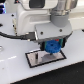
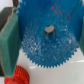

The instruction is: Insert the blue gear onto the right peg, followed by the red gear

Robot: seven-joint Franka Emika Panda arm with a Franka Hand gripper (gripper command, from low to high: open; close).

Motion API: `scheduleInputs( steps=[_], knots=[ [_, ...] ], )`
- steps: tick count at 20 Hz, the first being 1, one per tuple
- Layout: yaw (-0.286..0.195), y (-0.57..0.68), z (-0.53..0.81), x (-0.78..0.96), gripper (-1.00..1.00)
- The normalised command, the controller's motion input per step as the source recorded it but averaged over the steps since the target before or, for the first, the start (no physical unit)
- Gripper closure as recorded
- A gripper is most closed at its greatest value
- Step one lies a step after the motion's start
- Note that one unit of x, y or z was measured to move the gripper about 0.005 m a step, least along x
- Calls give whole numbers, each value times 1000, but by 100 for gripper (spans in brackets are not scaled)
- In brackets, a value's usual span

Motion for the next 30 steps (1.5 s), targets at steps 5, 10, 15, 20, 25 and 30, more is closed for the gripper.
scheduleInputs(
  steps=[5,10,15,20,25,30],
  knots=[
    [0,-2,34,226,100],
    [0,-90,-193,178,100],
    [0,-4,-223,200,100],
    [0,-35,287,358,100],
    [0,8,5,226,100],
    [0,11,16,165,100]
  ],
)
